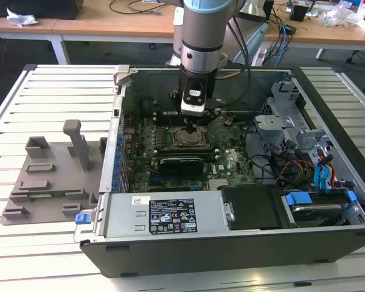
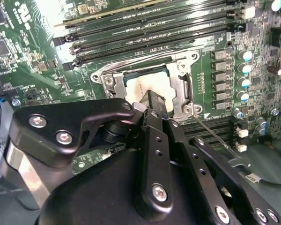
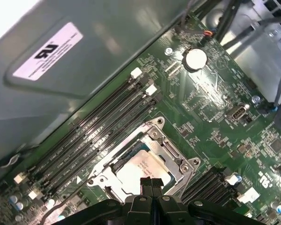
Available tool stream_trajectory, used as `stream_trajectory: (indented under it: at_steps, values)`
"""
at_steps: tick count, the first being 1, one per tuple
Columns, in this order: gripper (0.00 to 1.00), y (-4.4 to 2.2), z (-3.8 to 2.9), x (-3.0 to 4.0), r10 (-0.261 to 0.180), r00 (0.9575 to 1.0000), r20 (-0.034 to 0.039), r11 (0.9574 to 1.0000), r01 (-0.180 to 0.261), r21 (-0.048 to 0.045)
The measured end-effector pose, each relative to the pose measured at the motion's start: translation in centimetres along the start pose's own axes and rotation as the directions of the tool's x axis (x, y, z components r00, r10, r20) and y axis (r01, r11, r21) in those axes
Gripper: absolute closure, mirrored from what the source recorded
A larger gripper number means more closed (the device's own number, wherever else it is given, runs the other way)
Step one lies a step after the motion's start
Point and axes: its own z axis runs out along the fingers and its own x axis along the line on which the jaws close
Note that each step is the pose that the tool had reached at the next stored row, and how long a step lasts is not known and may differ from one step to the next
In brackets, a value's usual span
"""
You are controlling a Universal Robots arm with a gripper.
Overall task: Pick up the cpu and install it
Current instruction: 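Install the first cpu locking lever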
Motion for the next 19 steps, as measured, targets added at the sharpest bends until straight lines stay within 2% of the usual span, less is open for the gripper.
stream_trajectory:
  at_steps: [5, 7, 11, 12, 13, 14, 16, 19]
  values:
    - [0.89, 0.00, 0.00, 0.00, -0.063, 0.9980, 0.0022, 0.9980, 0.063, -0.0005]
    - [0.89, 0.00, 0.00, 0.00, -0.100, 0.9950, 0.0035, 0.9950, 0.100, -0.0009]
    - [0.89, 0.00, 0.00, 0.00, -0.145, 0.9894, 0.0051, 0.9894, 0.145, -0.0012]
    - [0.89, 0.00, 0.00, 0.00, -0.159, 0.9873, 0.0055, 0.9873, 0.159, -0.0013]
    - [0.89, 0.00, 0.00, 0.00, -0.194, 0.9810, 0.0068, 0.9810, 0.194, -0.0014]
    - [0.89, 0.00, 0.00, 0.00, -0.209, 0.9779, 0.0073, 0.9779, 0.209, -0.0015]
    - [0.89, 0.00, 0.00, 0.00, -0.227, 0.9739, 0.0080, 0.9739, 0.227, -0.0016]
    - [0.89, 0.00, 0.00, 0.00, -0.263, 0.9647, 0.0093, 0.9648, 0.263, -0.0017]
